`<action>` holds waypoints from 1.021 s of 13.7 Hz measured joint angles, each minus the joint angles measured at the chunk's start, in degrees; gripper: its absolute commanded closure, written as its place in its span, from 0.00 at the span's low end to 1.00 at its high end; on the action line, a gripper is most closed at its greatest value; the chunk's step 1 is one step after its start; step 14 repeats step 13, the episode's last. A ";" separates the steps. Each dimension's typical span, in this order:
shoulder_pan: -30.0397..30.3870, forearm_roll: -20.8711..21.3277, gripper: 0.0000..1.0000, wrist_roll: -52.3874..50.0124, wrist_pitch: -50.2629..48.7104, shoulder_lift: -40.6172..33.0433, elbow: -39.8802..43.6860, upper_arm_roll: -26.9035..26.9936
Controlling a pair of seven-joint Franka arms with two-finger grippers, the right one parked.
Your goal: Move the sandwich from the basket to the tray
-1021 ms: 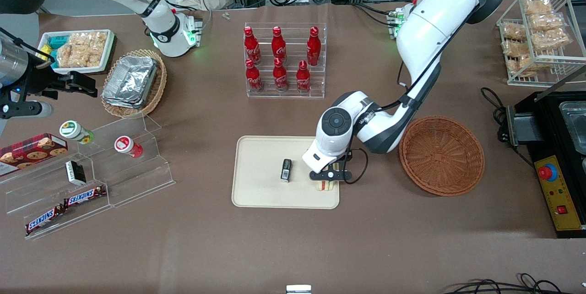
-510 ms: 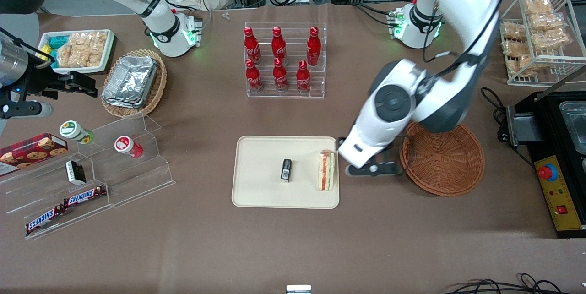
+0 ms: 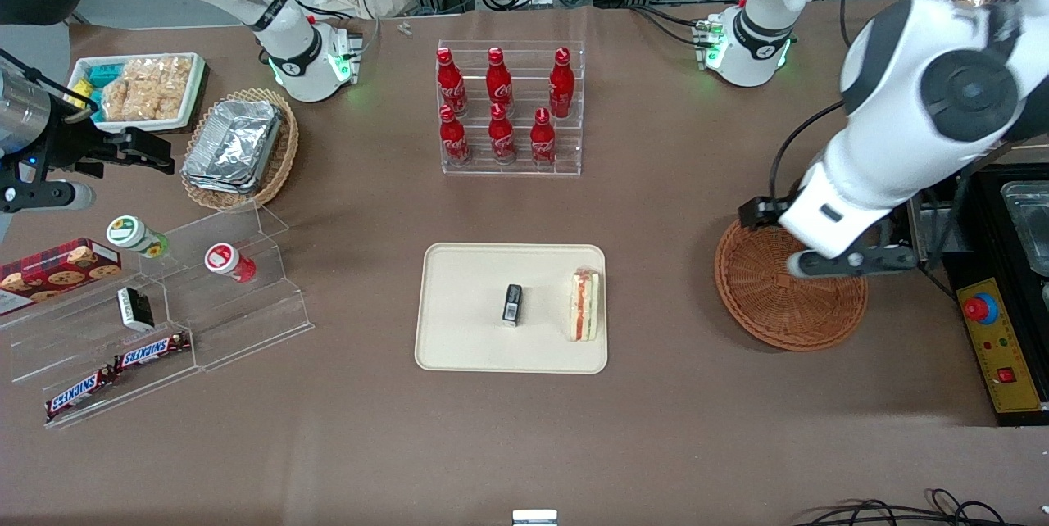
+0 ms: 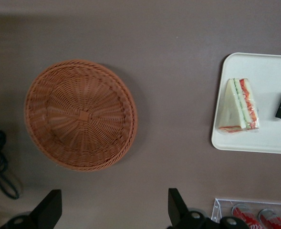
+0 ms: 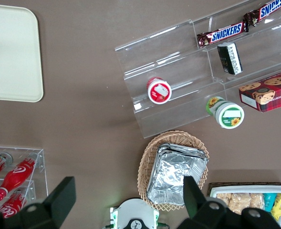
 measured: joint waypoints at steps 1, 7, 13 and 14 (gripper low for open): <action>1.37 -1.21 0.00 1.39 -1.40 -1.71 -0.02 0.01; 6.65 -5.48 0.00 7.92 -10.77 -11.49 -0.18 1.62; -12.21 -7.42 0.00 8.28 -11.22 -12.35 -0.57 21.23; -12.21 -7.42 0.00 8.28 -11.22 -12.35 -0.57 21.23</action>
